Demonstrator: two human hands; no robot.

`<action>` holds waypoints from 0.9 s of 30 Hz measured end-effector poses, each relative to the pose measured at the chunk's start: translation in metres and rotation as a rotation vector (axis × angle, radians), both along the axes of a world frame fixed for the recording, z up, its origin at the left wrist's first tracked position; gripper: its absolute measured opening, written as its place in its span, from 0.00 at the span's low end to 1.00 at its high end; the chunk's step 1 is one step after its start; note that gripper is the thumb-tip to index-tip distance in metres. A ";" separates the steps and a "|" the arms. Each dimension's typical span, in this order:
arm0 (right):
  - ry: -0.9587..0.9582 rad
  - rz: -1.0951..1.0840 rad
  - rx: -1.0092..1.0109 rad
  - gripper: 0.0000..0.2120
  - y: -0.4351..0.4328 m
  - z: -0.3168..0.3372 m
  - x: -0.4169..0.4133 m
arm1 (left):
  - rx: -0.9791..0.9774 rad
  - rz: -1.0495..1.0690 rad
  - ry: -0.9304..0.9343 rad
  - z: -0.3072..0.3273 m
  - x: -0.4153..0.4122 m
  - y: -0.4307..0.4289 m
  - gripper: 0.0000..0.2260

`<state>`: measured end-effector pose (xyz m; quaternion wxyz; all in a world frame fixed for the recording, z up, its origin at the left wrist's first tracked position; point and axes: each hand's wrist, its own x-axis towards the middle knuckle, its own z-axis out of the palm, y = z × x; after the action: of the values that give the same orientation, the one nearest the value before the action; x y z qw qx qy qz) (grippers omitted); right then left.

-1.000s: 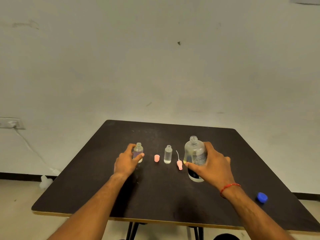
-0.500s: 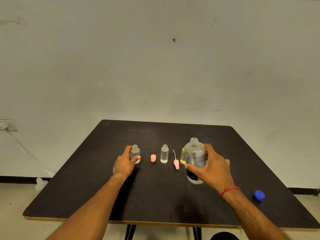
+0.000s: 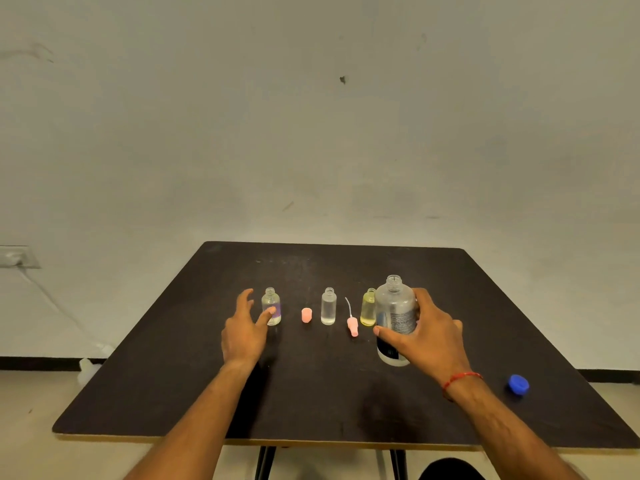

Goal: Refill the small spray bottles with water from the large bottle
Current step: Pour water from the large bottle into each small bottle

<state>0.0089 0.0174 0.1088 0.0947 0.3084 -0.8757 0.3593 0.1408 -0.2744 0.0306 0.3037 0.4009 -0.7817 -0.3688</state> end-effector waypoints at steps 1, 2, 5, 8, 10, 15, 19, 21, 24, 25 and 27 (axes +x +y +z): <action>-0.003 0.000 -0.009 0.33 0.000 0.000 0.000 | -0.034 0.034 0.052 0.003 0.004 0.008 0.25; -0.005 0.001 -0.019 0.33 0.001 -0.001 0.000 | -0.066 0.062 0.109 0.006 0.006 0.015 0.22; -0.028 0.009 -0.041 0.33 0.004 -0.002 -0.001 | -0.130 0.087 0.275 0.013 0.010 0.040 0.11; -0.064 0.019 -0.053 0.35 0.008 -0.006 -0.003 | -0.155 0.018 0.327 0.017 0.006 0.064 0.05; -0.084 0.024 -0.063 0.37 0.013 -0.009 -0.005 | -0.150 -0.059 0.334 0.018 -0.001 0.080 0.02; -0.124 0.046 -0.110 0.36 0.030 -0.014 -0.011 | -0.086 -0.261 0.306 0.012 -0.023 0.118 0.06; -0.158 0.047 -0.139 0.37 0.046 -0.016 -0.021 | -0.074 -0.400 0.269 0.011 -0.043 0.150 0.09; -0.163 0.037 -0.152 0.37 0.055 -0.017 -0.028 | -0.072 -0.457 0.260 0.011 -0.053 0.164 0.10; -0.174 0.017 -0.165 0.37 0.070 -0.020 -0.038 | -0.049 -0.541 0.248 0.011 -0.069 0.184 0.14; -0.176 0.008 -0.171 0.37 0.075 -0.021 -0.042 | -0.039 -0.566 0.247 0.011 -0.074 0.191 0.15; -0.182 -0.017 -0.178 0.37 0.084 -0.023 -0.049 | -0.023 -0.609 0.247 0.010 -0.084 0.205 0.17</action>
<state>-0.0401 0.1012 0.0856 0.0449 0.2576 -0.8479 0.4612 0.0568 -0.0695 0.0406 0.2765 0.0977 -0.8271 -0.4795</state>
